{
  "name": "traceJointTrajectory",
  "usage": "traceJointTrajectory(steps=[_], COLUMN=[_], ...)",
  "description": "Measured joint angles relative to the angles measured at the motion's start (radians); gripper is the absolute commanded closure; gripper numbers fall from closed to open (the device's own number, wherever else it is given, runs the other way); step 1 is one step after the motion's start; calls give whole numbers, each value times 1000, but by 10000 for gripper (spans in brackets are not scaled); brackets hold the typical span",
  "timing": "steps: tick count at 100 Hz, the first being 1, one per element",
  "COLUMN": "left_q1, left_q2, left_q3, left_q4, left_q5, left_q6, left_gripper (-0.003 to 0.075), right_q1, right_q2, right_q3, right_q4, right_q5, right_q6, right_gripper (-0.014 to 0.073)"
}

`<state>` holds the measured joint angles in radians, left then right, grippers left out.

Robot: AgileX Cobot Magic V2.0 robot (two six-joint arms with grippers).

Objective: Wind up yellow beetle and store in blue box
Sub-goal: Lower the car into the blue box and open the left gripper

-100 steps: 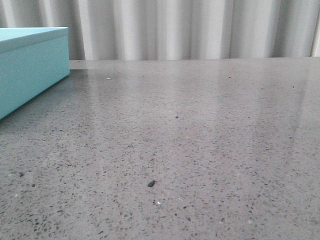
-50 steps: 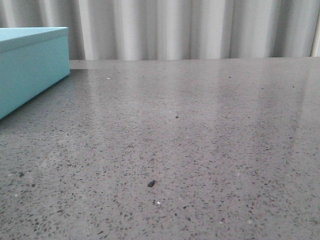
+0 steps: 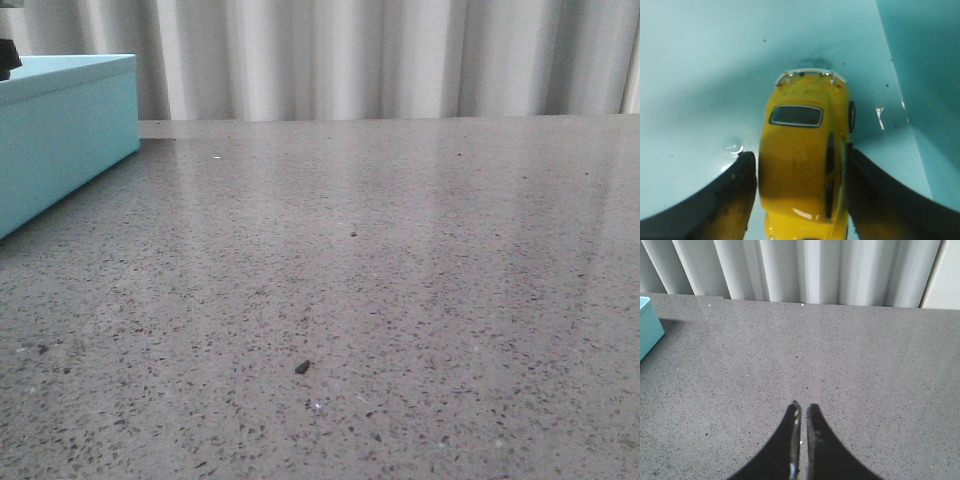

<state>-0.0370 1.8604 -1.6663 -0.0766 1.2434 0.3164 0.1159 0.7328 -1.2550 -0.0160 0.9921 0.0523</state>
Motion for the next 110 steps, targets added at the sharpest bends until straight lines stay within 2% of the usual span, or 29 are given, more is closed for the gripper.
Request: traceJointTrajectory(steps=[25,34,43,61,87,110], left_q1=[0,0,5,25,42,42], left_q2=[-6,-33,-76,-181,-345,-554], left_q3=[0,0,0,-4,8,161], left_q4=[-1,-1,-2,-45,-86,-180], left_q5=[-1,-2,-2,0,0,-134], left_q6=[0,-2,-17,-26,-26,32], left_gripper=[327,372,465,740,741,741], right_q1=[0,0,0,0,0,0], right_q2=[0,-10,-39,-152,-397,-562], right_q3=[0,10,50,228,584,758], right_q4=[0,-12,-36,-60,-99,-120], right_q5=[29,26,20,-33,-242,-338], right_q6=[0,0,0,0,0,0], right_gripper=[635,635,635,635,635,635])
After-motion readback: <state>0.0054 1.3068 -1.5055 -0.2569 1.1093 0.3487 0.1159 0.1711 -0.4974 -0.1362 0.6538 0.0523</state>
